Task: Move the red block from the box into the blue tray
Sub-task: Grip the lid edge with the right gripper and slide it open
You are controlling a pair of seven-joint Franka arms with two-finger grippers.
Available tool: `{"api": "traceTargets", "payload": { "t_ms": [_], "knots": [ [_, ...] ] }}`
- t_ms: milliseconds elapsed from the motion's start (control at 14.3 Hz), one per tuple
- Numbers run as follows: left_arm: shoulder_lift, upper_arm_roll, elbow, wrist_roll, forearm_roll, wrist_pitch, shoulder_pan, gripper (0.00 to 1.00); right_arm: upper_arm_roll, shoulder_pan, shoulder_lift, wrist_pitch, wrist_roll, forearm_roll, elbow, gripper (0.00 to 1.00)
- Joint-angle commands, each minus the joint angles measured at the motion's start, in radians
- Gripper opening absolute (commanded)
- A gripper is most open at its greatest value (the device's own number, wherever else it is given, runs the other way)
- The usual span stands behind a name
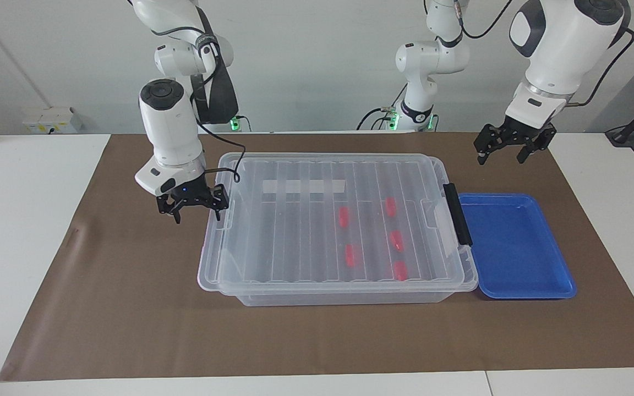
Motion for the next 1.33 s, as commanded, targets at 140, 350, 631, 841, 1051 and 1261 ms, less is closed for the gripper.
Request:
{"api": "traceTargets", "payload": {
  "t_ms": [140, 350, 631, 841, 1051, 1261],
  "knots": [
    [-0.041, -0.001, -0.057, 0.000, -0.006, 0.047, 0.000, 1.00, 0.001, -0.035, -0.014, 0.007, 0.000, -0.072, -0.020, 1.00],
    [-0.041, -0.001, -0.063, -0.001, -0.006, 0.050, 0.000, 1.00, 0.003, -0.064, -0.014, 0.005, -0.006, -0.084, -0.020, 1.00],
    [-0.053, -0.003, -0.094, -0.047, -0.006, 0.096, -0.004, 1.00, 0.003, -0.082, -0.015, -0.001, -0.013, -0.087, -0.020, 1.00],
    [-0.061, -0.009, -0.123, -0.099, -0.006, 0.135, -0.020, 1.00, 0.001, -0.110, -0.014, -0.009, -0.035, -0.087, -0.020, 1.00],
    [-0.076, -0.012, -0.161, -0.197, -0.008, 0.193, -0.040, 1.00, 0.001, -0.132, -0.014, -0.018, -0.041, -0.087, -0.020, 1.00],
    [-0.074, -0.012, -0.171, -0.213, -0.008, 0.214, -0.050, 1.00, 0.001, -0.147, -0.015, -0.032, -0.042, -0.102, -0.020, 1.00]
  ]
}}
